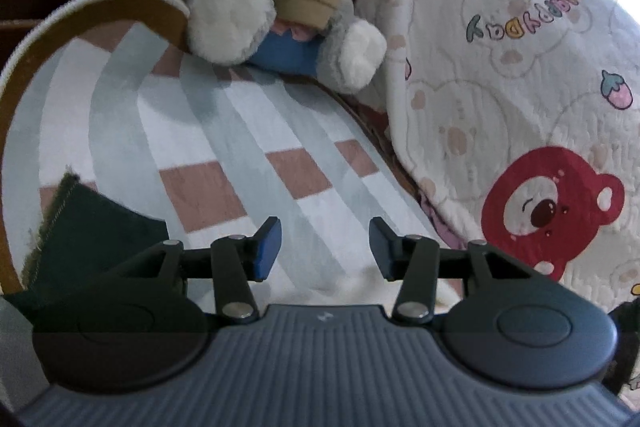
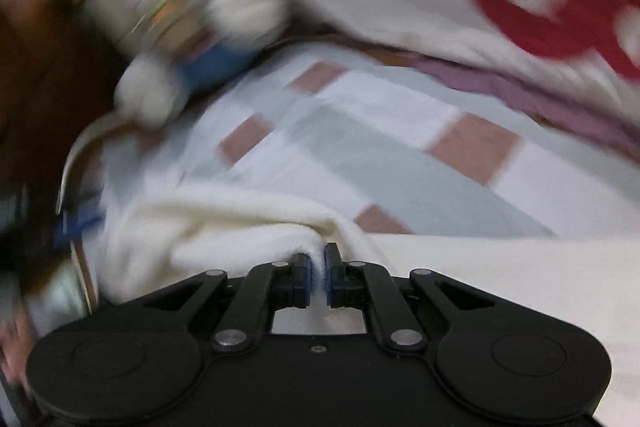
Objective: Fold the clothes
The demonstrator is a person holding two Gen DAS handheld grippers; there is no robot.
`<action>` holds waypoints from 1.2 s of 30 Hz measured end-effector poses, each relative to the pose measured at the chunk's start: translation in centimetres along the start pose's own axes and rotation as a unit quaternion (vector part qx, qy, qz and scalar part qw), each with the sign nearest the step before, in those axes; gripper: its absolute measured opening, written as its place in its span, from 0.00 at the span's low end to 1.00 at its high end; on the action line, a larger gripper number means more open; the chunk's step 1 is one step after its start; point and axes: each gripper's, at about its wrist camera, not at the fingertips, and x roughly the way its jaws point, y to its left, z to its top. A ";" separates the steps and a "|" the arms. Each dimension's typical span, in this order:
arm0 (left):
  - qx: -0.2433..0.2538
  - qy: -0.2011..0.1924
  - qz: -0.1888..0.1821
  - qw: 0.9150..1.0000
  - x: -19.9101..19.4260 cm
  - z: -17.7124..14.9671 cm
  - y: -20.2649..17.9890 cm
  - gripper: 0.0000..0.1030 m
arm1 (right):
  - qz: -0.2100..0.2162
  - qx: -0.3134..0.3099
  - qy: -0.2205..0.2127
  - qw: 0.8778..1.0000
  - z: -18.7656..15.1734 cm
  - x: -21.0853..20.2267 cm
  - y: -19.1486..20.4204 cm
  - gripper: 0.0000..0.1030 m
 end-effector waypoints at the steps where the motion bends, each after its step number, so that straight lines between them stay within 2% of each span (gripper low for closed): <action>1: -0.003 0.012 -0.007 1.000 0.3 -0.2 0.1 0.48 | -0.017 0.024 -0.009 1.000 -0.2 -0.1 -0.9 0.07; 3: -0.003 0.039 -0.023 0.999 1.1 -0.7 0.0 0.49 | -0.054 0.067 -0.027 0.996 -0.5 -0.2 -2.7 0.10; 4: 0.004 0.059 -0.032 0.998 1.6 -1.1 -0.4 0.51 | -0.080 0.066 -0.038 0.994 -0.8 -0.4 -3.0 0.17; 6: 0.042 0.100 -0.042 0.993 2.6 -2.4 -1.7 0.59 | -0.121 0.046 -0.059 0.990 -1.6 -1.3 -2.9 0.20; 7: 0.070 0.121 -0.045 0.989 3.1 -3.1 -2.6 0.66 | -0.137 0.028 -0.068 0.988 -2.1 -1.8 -2.5 0.20; 8: 0.103 0.141 -0.048 0.983 3.5 -4.0 -3.7 0.69 | -0.157 0.001 -0.072 0.985 -2.6 -2.5 -1.9 0.20; 11: 0.198 0.194 -0.062 0.959 4.6 -6.3 -7.0 0.70 | -0.209 -0.073 -0.082 0.972 -4.0 -4.4 0.0 0.20; 12: 0.223 0.198 -0.064 0.952 4.7 -6.9 -7.8 0.70 | -0.210 -0.092 -0.084 0.970 -4.4 -5.3 0.3 0.20; 14: 0.269 0.206 -0.064 0.939 4.9 -8.1 -9.3 0.74 | -0.179 -0.117 -0.087 0.973 -5.1 -7.1 0.8 0.20; 15: 0.281 0.205 -0.052 0.936 5.1 -8.5 -9.6 0.76 | -0.158 -0.135 -0.085 0.974 -5.7 -7.9 1.3 0.20; 18: 0.313 0.187 0.019 0.931 6.4 -9.6 -9.5 0.80 | -0.105 -0.189 -0.075 0.973 -7.8 -9.3 2.9 0.20; 20: 0.336 0.155 0.060 0.927 7.3 -10.2 -9.0 0.80 | -0.096 -0.213 -0.057 0.971 -9.4 -8.9 3.9 0.20; 21: 0.337 0.139 0.063 0.929 7.6 -10.4 -8.6 0.80 | -0.094 -0.220 -0.047 0.970 -10.0 -8.8 4.2 0.20; 22: 0.322 0.126 0.059 0.936 7.9 -10.3 -8.1 0.80 | -0.093 -0.221 -0.039 0.970 -10.2 -8.5 4.3 0.20; 23: 0.294 0.116 0.049 0.947 7.9 -10.0 -7.5 0.70 | -0.091 -0.222 -0.031 0.970 -10.5 -8.2 4.3 0.20; 24: 0.266 0.110 0.030 0.957 7.7 -9.3 -7.2 0.56 | -0.091 -0.223 -0.024 0.970 -10.7 -8.0 4.4 0.20; 25: 0.237 0.105 0.012 0.966 7.5 -8.7 -6.9 0.12 | -0.096 -0.226 -0.021 0.969 -11.0 -7.9 4.4 0.21; 27: 0.202 0.073 -0.016 0.977 6.2 -7.0 -7.0 0.13 | -0.103 -0.240 -0.012 0.965 -11.5 -7.5 4.5 0.24; 28: 0.190 0.051 -0.027 0.980 5.1 -6.0 -7.3 0.13 | -0.108 -0.248 -0.009 0.963 -11.9 -7.2 4.5 0.31; 30: 0.157 0.003 -0.051 0.986 2.0 -3.3 -7.6 0.13 | -0.128 -0.274 0.000 0.953 -12.5 -6.6 4.7 0.37; 33: 0.087 -0.062 -0.095 0.990 -1.7 0.0 -5.9 0.13 | -0.147 -0.304 0.010 0.941 -13.4 -5.7 4.6 0.39; 34: 0.061 -0.076 -0.108 0.989 -2.4 0.7 -5.2 0.13 | -0.154 -0.315 0.010 0.937 -13.7 -5.4 4.6 0.45; 36: 0.018 -0.079 -0.117 0.990 -2.1 0.9 -3.9 0.13 | -0.168 -0.339 0.003 0.926 -14.4 -4.8 4.7 0.48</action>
